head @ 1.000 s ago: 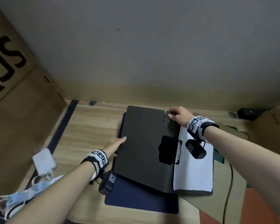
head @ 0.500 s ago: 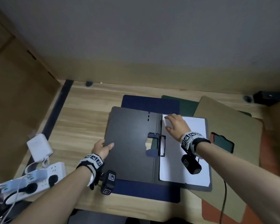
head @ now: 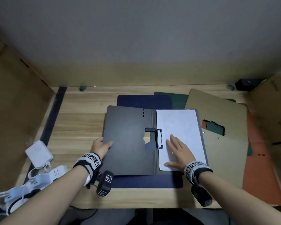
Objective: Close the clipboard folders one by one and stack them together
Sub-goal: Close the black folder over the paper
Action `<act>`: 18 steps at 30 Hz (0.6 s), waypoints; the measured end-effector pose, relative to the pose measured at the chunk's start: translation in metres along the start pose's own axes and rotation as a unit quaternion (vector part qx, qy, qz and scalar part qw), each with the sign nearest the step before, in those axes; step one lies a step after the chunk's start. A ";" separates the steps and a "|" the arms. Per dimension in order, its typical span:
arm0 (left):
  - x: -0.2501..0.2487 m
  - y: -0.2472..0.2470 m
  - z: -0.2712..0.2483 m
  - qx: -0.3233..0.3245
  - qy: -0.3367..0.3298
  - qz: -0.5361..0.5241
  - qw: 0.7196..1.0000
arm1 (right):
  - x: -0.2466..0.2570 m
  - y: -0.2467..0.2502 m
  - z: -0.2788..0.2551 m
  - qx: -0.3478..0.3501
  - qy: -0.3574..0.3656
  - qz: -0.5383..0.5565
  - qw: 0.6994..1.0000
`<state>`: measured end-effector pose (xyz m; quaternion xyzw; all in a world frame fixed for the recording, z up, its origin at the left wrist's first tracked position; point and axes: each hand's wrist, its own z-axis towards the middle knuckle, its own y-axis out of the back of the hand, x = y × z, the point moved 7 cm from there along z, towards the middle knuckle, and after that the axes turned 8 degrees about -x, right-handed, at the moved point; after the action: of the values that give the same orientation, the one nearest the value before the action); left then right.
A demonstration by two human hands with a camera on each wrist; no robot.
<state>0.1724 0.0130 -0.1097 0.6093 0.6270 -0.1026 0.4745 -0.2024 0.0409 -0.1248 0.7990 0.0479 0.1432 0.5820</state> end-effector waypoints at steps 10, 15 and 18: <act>-0.118 -0.007 -0.082 0.120 -0.179 0.059 0.975 | 0.010 0.044 -0.002 0.004 -0.099 0.120 0.988; -0.157 -0.047 -0.130 0.170 -0.258 0.092 0.947 | -0.011 0.095 -0.029 -0.069 -0.127 0.209 0.967; -0.170 -0.084 -0.159 0.211 -0.250 0.075 0.942 | -0.038 0.117 -0.046 -0.086 -0.164 0.265 0.946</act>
<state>-0.0075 -0.0082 0.0588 0.6957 0.4044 -0.3459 0.4826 -0.2627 0.0368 -0.0085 0.7424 -0.2742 0.1631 0.5891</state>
